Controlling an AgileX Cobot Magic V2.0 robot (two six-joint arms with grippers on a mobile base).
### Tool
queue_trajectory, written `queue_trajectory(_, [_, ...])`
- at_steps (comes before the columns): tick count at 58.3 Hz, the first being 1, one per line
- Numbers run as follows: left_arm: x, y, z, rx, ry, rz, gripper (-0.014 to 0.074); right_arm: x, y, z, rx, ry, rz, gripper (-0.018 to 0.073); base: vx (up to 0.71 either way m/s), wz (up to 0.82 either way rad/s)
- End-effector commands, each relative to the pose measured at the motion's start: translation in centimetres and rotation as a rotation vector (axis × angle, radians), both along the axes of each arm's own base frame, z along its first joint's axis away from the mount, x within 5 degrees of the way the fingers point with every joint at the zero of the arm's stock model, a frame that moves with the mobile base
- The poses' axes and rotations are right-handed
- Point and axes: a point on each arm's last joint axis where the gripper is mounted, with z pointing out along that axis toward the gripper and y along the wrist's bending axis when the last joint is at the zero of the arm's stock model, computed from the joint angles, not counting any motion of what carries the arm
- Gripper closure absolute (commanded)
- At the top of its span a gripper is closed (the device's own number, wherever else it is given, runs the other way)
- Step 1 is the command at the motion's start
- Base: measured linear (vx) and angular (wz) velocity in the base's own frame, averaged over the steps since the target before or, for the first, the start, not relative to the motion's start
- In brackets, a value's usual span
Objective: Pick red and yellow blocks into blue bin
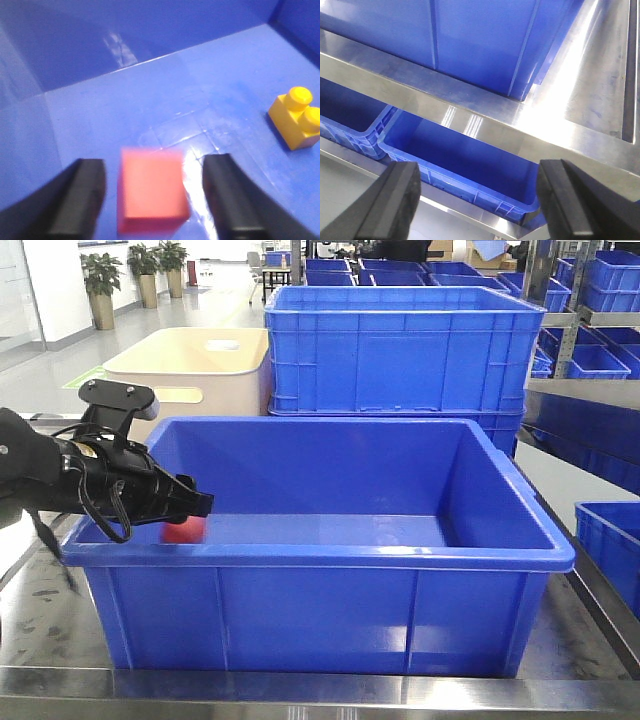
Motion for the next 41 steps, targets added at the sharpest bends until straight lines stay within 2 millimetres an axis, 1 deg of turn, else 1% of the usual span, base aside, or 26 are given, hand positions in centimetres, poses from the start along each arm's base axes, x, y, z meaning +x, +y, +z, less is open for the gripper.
queue_trajectory(1, [-0.9,0.1,3.8,-0.063,-0.143,0.020,-0.0057,0.3,0.1,1.5,0.022,-0.102,0.017,0.0032,0.00,0.00])
queue_trajectory(5, [-0.9,0.1,3.8,-0.062,-0.148,0.021,-0.0069,0.3,0.1,1.5,0.022,-0.102,0.017,0.0032,0.00,0.00])
queue_trajectory(11, [-1.2,0.3,4.3,-0.059,-0.162,0.020,-0.0062,0.3,0.1,1.5,0.022,-0.102,0.017,0.0032,0.00,0.00])
queue_trajectory(15, [-1.8,0.4,5.1,-0.064,-0.180,0.019,-0.0051,0.3,0.1,1.5,0.022,-0.103,0.017,0.0032,0.00,0.00])
queue_trajectory(20, [-3.1,0.7,6.6,-0.072,-0.215,0.015,-0.0033,0.3,0.1,1.5,0.023,-0.104,0.017,0.0032,0.00,0.00])
queue_trajectory(25, [-5.1,1.1,8.5,-0.080,-0.246,0.005,-0.0010,0.3,0.1,1.5,0.023,-0.104,0.017,0.0032,0.00,0.00])
queue_trajectory(29, [-7.4,1.6,10.1,-0.081,-0.257,-0.014,0.0015,0.3,0.1,1.6,0.023,-0.106,0.017,0.0032,0.00,0.00])
queue_trajectory(33, [-9.4,1.9,11.1,-0.075,-0.245,-0.038,0.0033,0.3,0.1,1.6,0.023,-0.105,0.017,0.0032,0.00,0.00])
queue_trajectory(37, [-12.1,2.4,12.3,-0.063,-0.226,-0.068,0.0055,0.3,0.1,1.6,0.023,-0.105,0.017,0.0032,0.00,0.00])
queue_trajectory(41, [-14.3,2.7,12.7,-0.060,-0.195,-0.096,0.0069,0.3,0.1,1.5,0.024,-0.105,0.017,0.0032,0.00,0.00])
